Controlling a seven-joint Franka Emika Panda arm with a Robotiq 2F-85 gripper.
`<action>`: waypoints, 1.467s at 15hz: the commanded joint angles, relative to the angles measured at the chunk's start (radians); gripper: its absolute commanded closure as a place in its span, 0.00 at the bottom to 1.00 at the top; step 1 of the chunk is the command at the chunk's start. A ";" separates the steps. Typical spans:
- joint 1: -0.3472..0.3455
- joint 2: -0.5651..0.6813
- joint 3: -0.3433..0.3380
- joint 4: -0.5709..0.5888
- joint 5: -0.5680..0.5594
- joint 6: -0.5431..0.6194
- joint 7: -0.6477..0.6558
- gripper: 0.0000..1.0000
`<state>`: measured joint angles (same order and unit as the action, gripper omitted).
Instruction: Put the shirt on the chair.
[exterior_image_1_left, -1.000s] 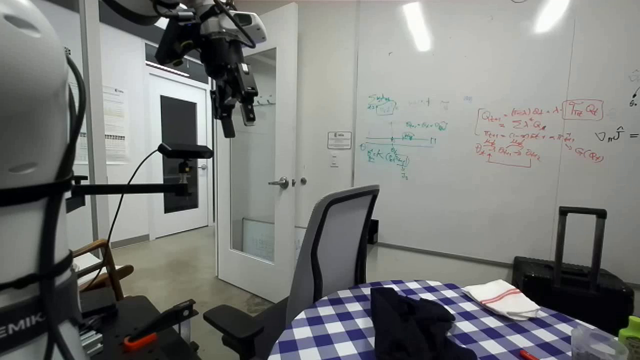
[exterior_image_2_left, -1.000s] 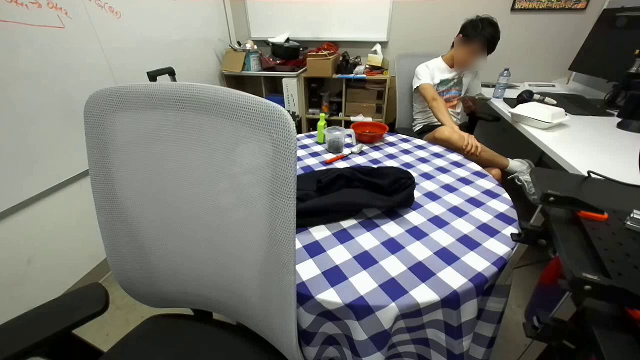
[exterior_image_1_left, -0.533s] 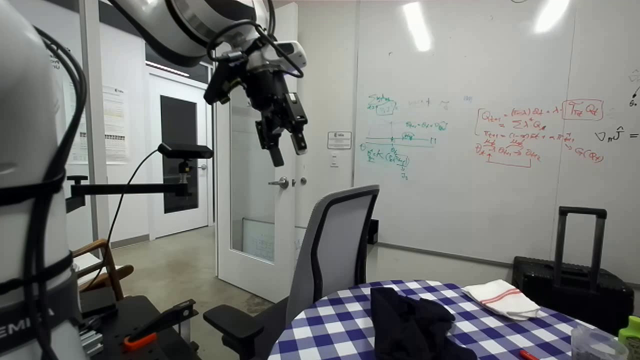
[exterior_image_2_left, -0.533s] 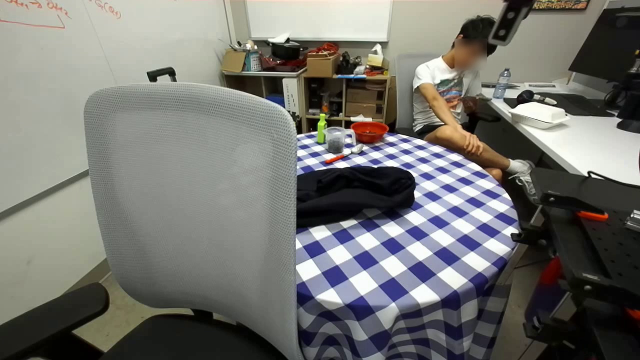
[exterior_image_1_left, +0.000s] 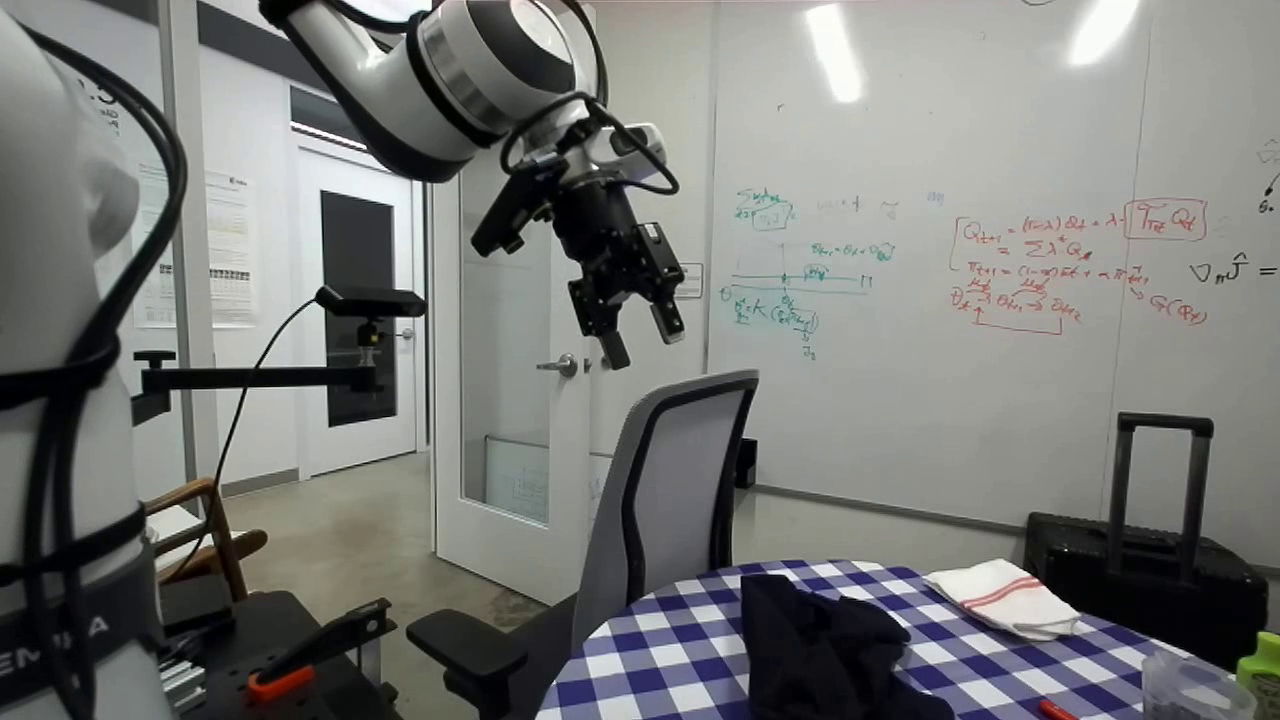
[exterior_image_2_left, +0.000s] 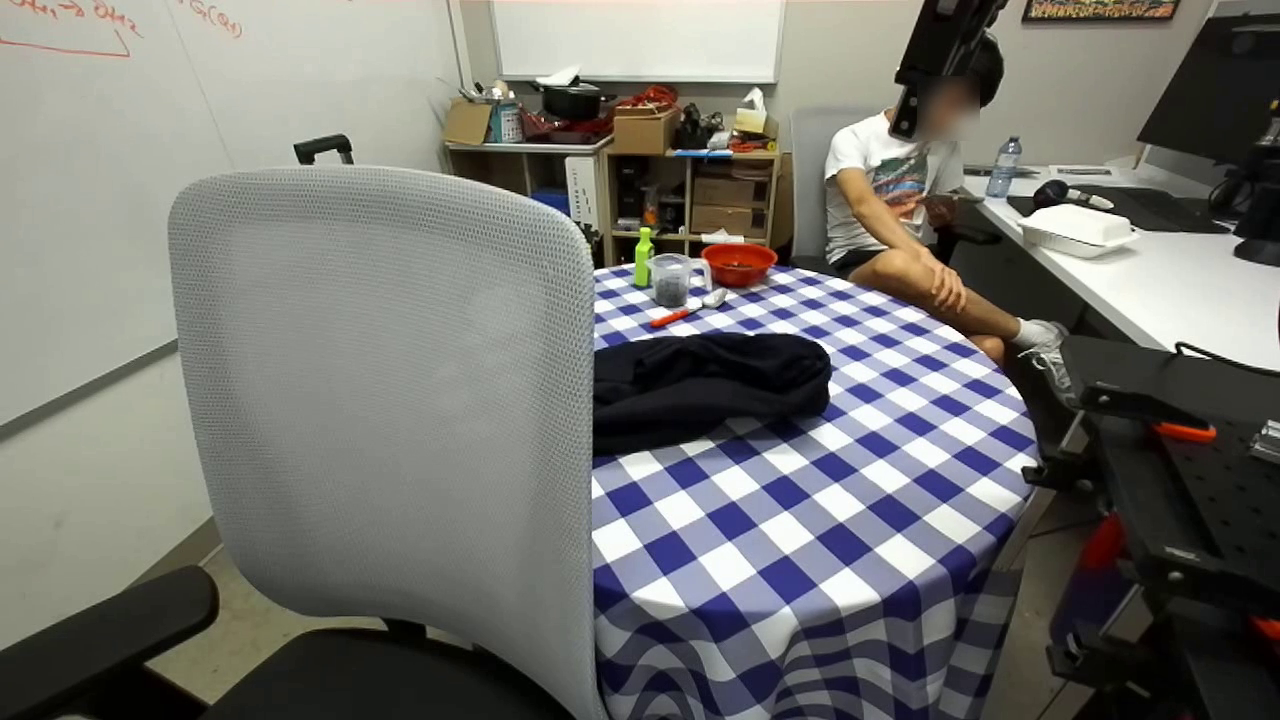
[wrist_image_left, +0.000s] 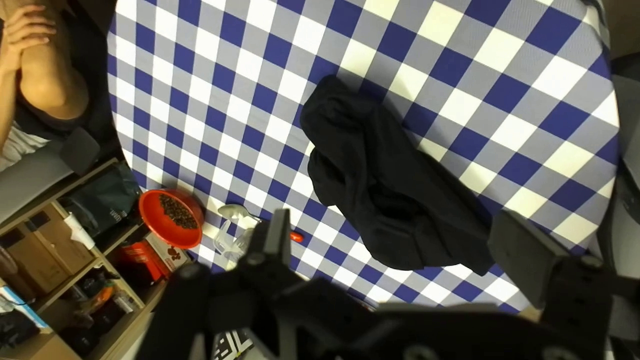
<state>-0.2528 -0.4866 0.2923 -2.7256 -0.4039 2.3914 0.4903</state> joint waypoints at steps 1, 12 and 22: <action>0.030 0.010 -0.031 0.006 -0.020 -0.008 0.014 0.00; -0.152 0.177 0.131 0.082 -0.432 0.052 0.414 0.00; 0.082 0.650 -0.191 0.387 -0.711 0.090 0.613 0.00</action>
<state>-0.2356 0.0167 0.1989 -2.4552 -1.1198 2.4246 1.1343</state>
